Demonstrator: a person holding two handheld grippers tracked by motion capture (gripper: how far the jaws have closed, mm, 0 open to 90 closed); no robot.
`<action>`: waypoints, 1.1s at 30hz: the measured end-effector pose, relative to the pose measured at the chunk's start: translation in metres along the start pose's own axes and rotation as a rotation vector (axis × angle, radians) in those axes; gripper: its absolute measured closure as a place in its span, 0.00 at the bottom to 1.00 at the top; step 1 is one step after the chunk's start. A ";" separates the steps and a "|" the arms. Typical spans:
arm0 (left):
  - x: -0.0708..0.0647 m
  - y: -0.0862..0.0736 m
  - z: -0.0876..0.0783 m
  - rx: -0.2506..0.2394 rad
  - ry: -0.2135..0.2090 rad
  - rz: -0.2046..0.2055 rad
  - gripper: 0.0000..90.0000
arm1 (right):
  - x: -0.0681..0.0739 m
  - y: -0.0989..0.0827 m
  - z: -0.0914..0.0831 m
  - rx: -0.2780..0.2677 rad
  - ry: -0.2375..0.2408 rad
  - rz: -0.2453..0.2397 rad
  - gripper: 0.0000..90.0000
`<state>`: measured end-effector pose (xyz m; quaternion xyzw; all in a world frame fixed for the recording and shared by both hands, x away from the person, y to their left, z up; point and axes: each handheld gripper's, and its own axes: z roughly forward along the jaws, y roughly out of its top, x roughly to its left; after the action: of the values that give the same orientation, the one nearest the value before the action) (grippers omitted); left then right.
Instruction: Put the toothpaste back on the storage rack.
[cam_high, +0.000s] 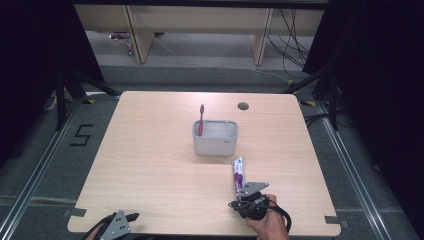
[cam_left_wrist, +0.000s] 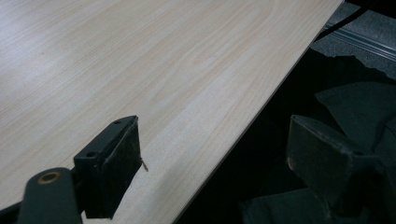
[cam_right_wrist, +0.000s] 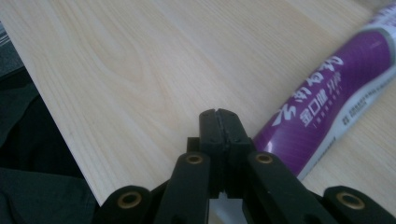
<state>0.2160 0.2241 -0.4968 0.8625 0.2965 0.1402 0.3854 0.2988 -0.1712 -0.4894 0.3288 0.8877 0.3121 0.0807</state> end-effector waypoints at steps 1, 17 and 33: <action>0.001 0.000 0.000 0.002 0.001 0.002 0.19 | -0.002 -0.001 -0.001 0.009 0.006 -0.009 0.99; 0.000 0.000 0.001 0.005 0.005 0.009 0.19 | -0.018 -0.023 -0.022 -0.025 -0.050 0.026 0.99; 0.000 -0.001 0.001 0.006 -0.004 0.008 0.19 | -0.022 -0.027 -0.030 -0.008 -0.081 0.067 0.97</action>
<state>0.2163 0.2239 -0.4981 0.8650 0.2927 0.1392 0.3830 0.2909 -0.2158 -0.4835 0.3706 0.8708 0.3046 0.1074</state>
